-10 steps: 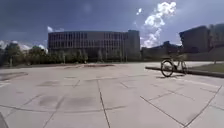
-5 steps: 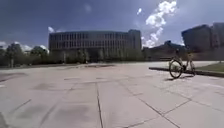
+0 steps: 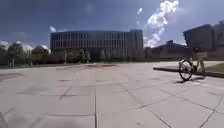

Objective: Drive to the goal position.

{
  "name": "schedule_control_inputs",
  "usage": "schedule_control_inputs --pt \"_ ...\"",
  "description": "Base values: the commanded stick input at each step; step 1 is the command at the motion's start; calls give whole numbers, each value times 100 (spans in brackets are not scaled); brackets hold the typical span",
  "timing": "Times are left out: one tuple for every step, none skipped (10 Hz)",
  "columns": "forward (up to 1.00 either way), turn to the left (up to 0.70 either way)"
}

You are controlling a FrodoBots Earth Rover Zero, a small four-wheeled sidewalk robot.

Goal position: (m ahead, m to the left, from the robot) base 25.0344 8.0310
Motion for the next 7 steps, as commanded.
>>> schedule_control_inputs --pt "85 1" --pt "85 1" --pt "85 1" --pt "85 1" --pt "85 1" --pt "85 1" --pt "85 1"
